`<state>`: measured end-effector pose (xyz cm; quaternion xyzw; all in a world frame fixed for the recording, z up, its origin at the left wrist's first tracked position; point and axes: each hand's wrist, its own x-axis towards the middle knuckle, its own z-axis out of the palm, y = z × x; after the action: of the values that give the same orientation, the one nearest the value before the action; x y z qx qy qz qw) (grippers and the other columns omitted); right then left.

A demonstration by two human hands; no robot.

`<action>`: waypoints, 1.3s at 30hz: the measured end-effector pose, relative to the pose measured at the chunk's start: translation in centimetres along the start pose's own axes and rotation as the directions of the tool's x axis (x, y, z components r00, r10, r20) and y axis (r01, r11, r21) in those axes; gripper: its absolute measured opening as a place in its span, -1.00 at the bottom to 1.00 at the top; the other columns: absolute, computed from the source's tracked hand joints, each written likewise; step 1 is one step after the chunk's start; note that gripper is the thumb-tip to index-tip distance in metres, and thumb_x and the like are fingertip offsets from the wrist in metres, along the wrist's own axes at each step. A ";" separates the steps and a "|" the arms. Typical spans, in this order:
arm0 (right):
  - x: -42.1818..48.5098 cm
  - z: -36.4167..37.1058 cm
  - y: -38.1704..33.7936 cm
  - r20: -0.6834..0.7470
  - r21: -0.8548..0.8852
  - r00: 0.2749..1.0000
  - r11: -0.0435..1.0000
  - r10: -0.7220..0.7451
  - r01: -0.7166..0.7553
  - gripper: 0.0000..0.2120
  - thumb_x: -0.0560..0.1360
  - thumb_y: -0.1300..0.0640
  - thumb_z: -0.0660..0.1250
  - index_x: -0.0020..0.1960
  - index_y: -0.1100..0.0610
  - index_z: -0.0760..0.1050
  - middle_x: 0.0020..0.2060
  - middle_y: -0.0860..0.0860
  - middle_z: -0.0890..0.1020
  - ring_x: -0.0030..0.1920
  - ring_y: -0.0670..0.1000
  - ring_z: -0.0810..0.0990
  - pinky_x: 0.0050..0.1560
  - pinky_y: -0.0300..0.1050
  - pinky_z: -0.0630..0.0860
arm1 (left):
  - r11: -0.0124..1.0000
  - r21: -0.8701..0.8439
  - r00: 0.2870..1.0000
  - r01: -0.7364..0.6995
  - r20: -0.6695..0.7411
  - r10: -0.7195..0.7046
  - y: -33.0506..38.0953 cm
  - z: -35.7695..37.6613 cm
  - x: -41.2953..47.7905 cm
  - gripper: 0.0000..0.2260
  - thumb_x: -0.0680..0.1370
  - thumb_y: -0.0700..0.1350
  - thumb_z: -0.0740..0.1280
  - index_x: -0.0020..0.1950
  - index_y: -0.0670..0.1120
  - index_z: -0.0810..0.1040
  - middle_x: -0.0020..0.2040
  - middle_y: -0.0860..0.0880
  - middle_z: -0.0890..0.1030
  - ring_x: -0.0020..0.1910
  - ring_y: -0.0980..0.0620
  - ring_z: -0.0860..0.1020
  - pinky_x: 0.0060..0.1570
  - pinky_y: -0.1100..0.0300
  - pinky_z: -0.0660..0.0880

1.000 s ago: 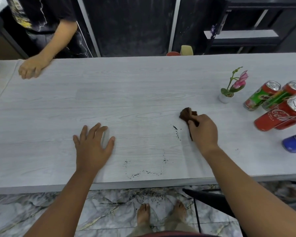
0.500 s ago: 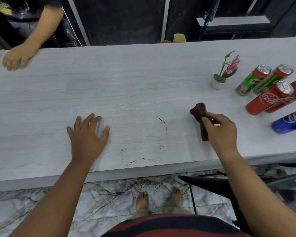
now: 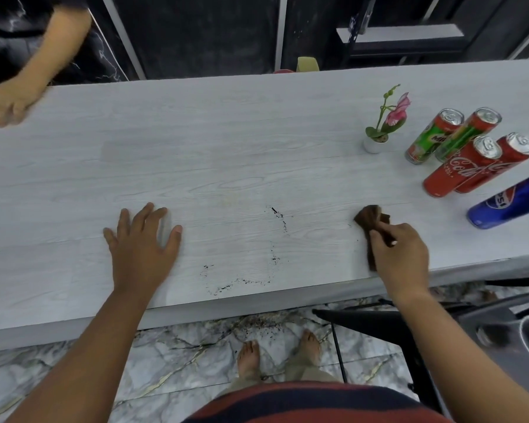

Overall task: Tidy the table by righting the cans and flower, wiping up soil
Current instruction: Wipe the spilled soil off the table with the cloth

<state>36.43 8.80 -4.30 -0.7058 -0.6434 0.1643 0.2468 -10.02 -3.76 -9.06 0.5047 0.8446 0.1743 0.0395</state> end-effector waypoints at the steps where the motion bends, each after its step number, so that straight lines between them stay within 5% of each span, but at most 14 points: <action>1: -0.8 0.9 -1.2 0.013 0.011 0.999 0.999 -0.031 0.030 -0.79 0.65 0.11 0.43 0.22 0.14 0.72 -0.11 -0.03 0.58 -0.15 -0.01 0.52 -0.09 -0.16 0.40 | 1.000 0.000 1.000 0.003 0.004 -0.003 0.0 0.0 0.0 -0.41 0.69 0.41 0.09 0.61 0.13 0.41 0.71 0.03 0.35 0.75 -0.26 0.12 0.63 -0.49 -0.01; 5: -4.0 4.0 -6.1 0.088 0.089 0.988 0.989 -0.130 0.122 -0.83 0.64 0.14 0.45 0.20 0.13 0.72 -0.11 -0.07 0.57 -0.16 -0.07 0.53 -0.19 -0.46 0.35 | 1.000 -0.005 1.000 0.010 0.020 -0.010 0.2 -0.2 0.0 -0.40 0.69 0.41 0.08 0.62 0.13 0.41 0.72 0.03 0.33 0.76 -0.25 0.09 0.65 -0.47 -0.05; 10: -5.5 6.1 -9.6 0.207 0.188 0.962 0.972 -0.179 0.141 -0.81 0.64 0.14 0.47 0.23 0.14 0.71 -0.08 -0.08 0.58 -0.13 -0.12 0.55 -0.17 -0.50 0.40 | 1.000 -0.014 1.000 0.003 0.019 -0.003 0.3 -0.5 -0.2 -0.40 0.69 0.40 0.09 0.63 0.12 0.42 0.73 0.02 0.33 0.76 -0.26 0.10 0.65 -0.47 -0.04; 15: -3.4 3.4 -7.8 0.100 0.308 0.992 0.950 -0.077 0.043 -0.84 0.58 0.12 0.52 0.15 0.05 0.75 -0.07 -0.15 0.67 -0.02 -0.29 0.61 -0.05 -0.57 0.38 | 1.000 -0.014 1.000 -0.001 0.028 0.001 0.1 -0.6 -0.2 -0.40 0.70 0.39 0.09 0.64 0.12 0.41 0.73 0.02 0.31 0.77 -0.24 0.08 0.66 -0.46 -0.06; 22: 2.1 -0.9 -0.5 -0.005 0.028 0.998 0.998 0.056 -0.056 -0.76 0.61 0.07 0.46 0.23 0.12 0.73 -0.01 -0.03 0.64 -0.01 -0.01 0.57 0.06 -0.13 0.43 | 1.000 -0.014 1.000 -0.004 0.018 0.005 0.1 -0.4 -0.2 -0.39 0.69 0.38 0.09 0.64 0.10 0.42 0.73 0.00 0.32 0.77 -0.26 0.08 0.65 -0.47 -0.06; 34: -6.3 5.8 -9.6 0.201 0.193 0.946 0.958 -0.252 0.214 -0.80 0.63 0.15 0.48 0.24 0.11 0.73 -0.09 -0.05 0.61 -0.12 -0.07 0.59 -0.09 -0.21 0.51 | 1.000 -0.002 1.000 -0.005 0.017 0.005 0.0 -0.2 -0.2 -0.39 0.70 0.39 0.08 0.64 0.11 0.41 0.73 0.01 0.32 0.77 -0.25 0.08 0.66 -0.44 -0.07; 39: -4.3 4.3 -9.3 0.266 0.455 0.962 0.888 -0.061 -0.069 -0.87 0.58 0.11 0.54 0.12 -0.01 0.76 -0.02 -0.13 0.74 0.02 -0.21 0.68 -0.03 -0.40 0.51 | 1.000 -0.012 1.000 -0.007 0.008 0.007 -0.1 -0.2 -0.2 -0.40 0.70 0.39 0.09 0.63 0.10 0.42 0.73 0.01 0.32 0.77 -0.25 0.08 0.66 -0.44 -0.07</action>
<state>25.90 5.55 -2.98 -0.5991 -0.6124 0.4081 0.3156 -10.02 -4.02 -8.90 0.5081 0.8416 0.1773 0.0454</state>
